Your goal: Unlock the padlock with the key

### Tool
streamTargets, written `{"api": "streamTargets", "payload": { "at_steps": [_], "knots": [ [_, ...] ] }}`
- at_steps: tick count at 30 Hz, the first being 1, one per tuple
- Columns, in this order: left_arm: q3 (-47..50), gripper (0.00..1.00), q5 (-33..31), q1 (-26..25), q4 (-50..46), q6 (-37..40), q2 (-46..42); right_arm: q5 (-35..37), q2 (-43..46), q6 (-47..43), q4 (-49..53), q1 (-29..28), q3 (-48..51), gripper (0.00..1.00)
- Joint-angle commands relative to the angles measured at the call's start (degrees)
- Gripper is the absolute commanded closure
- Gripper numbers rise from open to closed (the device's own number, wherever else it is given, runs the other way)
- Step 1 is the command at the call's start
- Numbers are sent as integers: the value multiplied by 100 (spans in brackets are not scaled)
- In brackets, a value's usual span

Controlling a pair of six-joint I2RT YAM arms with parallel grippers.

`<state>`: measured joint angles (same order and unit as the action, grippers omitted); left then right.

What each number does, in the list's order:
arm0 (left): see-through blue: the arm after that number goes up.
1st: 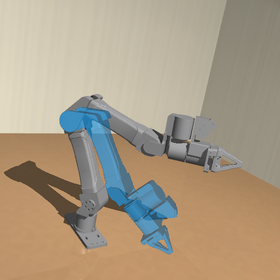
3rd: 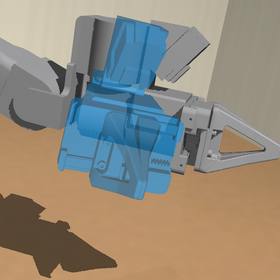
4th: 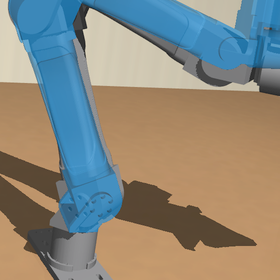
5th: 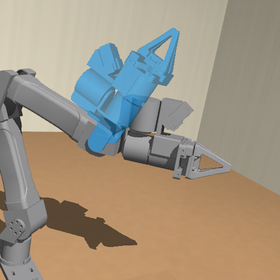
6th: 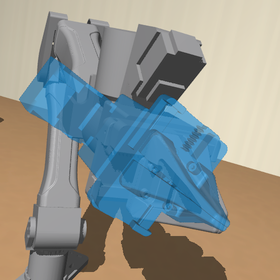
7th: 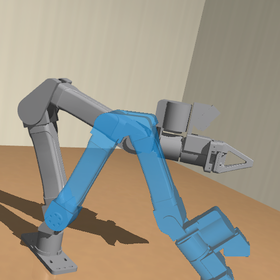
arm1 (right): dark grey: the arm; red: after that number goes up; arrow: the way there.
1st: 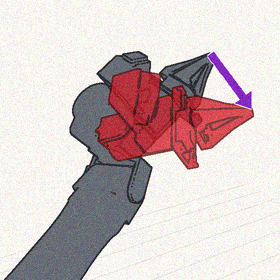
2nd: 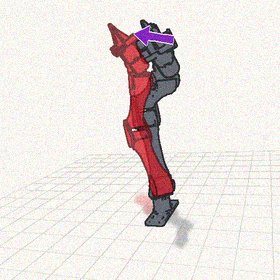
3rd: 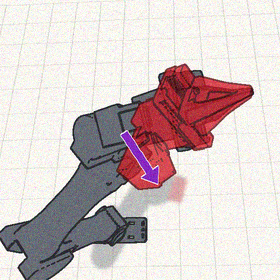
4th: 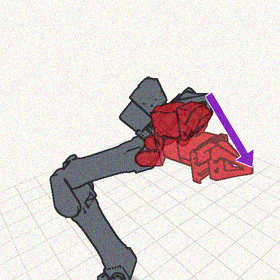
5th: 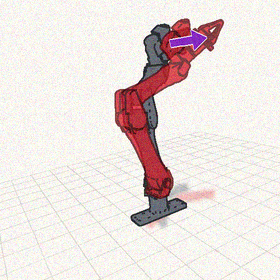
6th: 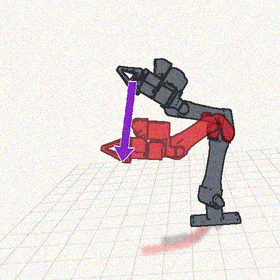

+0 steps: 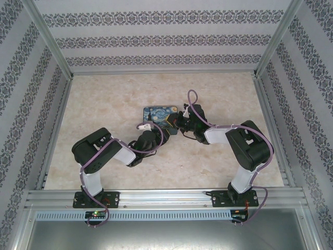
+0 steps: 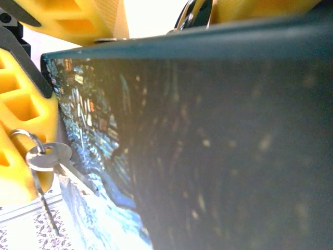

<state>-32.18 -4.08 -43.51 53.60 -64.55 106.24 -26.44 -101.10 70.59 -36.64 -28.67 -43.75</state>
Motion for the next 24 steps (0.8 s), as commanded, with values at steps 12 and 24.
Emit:
{"api": "streamTargets", "payload": {
  "at_steps": [12, 24],
  "knots": [
    [-154, 72, -282, -26, -515, 217, 401, -4, -261, 34, 221, 45, 162, 100],
    [-133, 93, -202, -1, -494, 120, 407, -61, -210, 34, 253, 96, 79, 100]
  ]
}}
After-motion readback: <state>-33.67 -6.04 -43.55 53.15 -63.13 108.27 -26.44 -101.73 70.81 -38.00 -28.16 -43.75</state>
